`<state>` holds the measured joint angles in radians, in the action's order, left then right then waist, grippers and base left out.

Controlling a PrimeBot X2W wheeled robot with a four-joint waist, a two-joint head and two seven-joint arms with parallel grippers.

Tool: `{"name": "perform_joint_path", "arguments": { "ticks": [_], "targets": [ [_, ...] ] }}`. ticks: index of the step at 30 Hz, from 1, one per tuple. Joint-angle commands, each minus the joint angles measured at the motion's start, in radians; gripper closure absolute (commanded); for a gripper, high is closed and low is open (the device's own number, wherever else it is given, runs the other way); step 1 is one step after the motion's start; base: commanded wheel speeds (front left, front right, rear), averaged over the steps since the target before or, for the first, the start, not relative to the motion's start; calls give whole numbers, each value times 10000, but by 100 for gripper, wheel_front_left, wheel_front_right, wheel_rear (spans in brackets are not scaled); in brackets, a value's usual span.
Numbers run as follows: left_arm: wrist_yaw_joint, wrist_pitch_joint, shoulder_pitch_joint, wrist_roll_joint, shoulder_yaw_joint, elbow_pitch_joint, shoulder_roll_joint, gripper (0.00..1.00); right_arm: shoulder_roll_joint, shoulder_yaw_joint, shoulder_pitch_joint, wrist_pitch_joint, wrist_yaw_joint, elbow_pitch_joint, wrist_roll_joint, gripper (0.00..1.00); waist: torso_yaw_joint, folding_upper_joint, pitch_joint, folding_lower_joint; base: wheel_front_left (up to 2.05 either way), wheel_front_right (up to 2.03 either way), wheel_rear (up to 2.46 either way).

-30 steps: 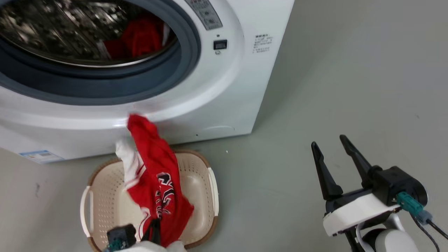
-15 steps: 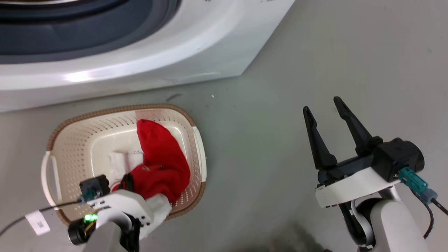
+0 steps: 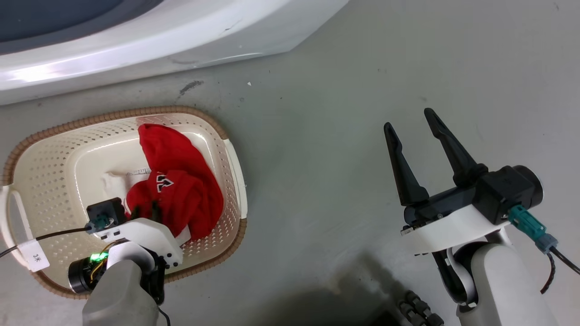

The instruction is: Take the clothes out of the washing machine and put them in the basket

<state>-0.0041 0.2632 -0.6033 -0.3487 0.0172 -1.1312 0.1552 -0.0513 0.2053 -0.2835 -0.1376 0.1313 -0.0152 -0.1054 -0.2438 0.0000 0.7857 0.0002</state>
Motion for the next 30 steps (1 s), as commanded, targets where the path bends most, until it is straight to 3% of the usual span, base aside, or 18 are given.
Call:
{"name": "perform_joint_path", "arguments": {
  "ticks": [1,14,21,30],
  "targets": [
    [58,22,-2,15,50,-11,24,0,20,-4,-90,-69,-10,68,28,0,73,0,-178,-2,0,0,0],
    [-281,24,1830,482,202,1302,-623,0,17,-340,686,-20,-10,665,335,0,839,0,-3255,-2,0,0,0],
    [-346,24,2980,775,458,2877,-917,0,17,-691,1433,372,-10,501,555,0,1257,0,-4708,-2,0,0,0],
    [-341,24,3832,1264,616,5613,-1035,0,19,-1008,2275,822,-10,62,539,0,1705,0,-5776,-2,0,0,0]
  ]
}}
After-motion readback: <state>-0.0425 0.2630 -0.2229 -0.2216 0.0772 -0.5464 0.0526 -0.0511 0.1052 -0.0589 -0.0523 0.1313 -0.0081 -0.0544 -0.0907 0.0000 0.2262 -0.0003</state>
